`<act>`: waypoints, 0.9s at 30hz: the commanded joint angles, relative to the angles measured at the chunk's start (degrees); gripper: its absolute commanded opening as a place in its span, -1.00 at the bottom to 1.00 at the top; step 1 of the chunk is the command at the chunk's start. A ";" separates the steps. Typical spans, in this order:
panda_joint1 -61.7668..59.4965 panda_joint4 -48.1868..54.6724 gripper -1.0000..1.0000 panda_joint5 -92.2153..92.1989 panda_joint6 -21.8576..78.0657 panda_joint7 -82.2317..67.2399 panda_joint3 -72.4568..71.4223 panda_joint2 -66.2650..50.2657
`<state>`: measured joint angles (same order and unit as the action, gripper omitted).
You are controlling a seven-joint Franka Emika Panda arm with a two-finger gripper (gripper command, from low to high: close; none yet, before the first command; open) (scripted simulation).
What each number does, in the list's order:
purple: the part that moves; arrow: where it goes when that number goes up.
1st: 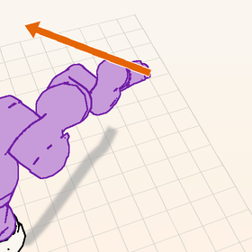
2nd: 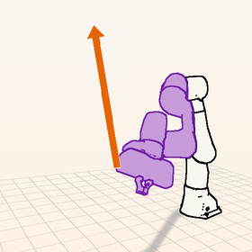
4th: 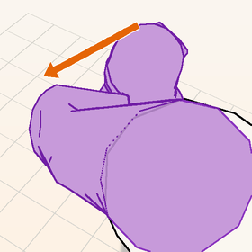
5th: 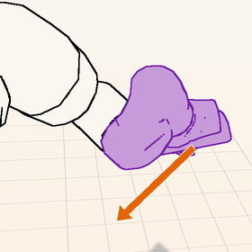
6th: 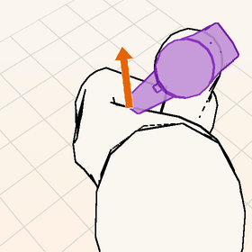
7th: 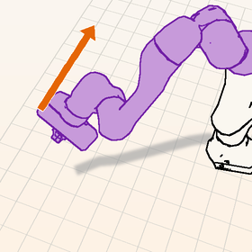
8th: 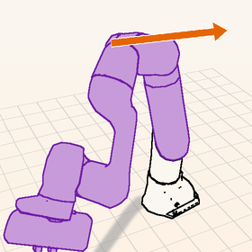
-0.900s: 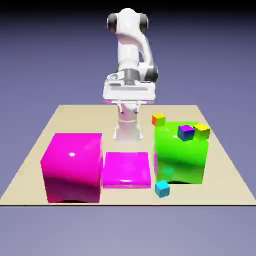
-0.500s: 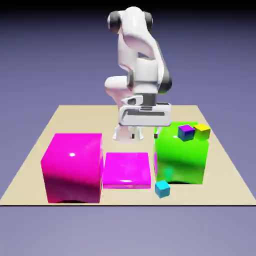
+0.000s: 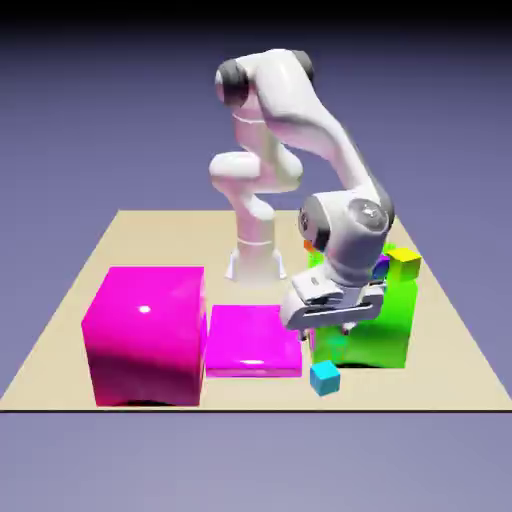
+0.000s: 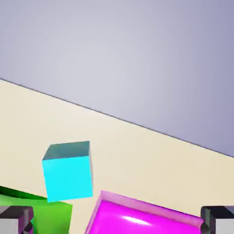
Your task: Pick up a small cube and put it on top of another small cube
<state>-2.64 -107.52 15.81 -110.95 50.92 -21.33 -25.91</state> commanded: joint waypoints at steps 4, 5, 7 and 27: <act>-0.47 7.59 0.00 2.24 8.95 1.20 -3.03 -8.31; -0.59 9.48 0.00 2.80 11.18 1.50 -3.78 -10.38; -0.83 13.28 0.00 3.92 15.65 2.10 -5.30 -14.54; -2.18 26.40 -1.00 8.52 31.57 4.68 -11.06 -30.68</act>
<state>-4.81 -81.12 24.23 -79.39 55.62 -32.39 -56.59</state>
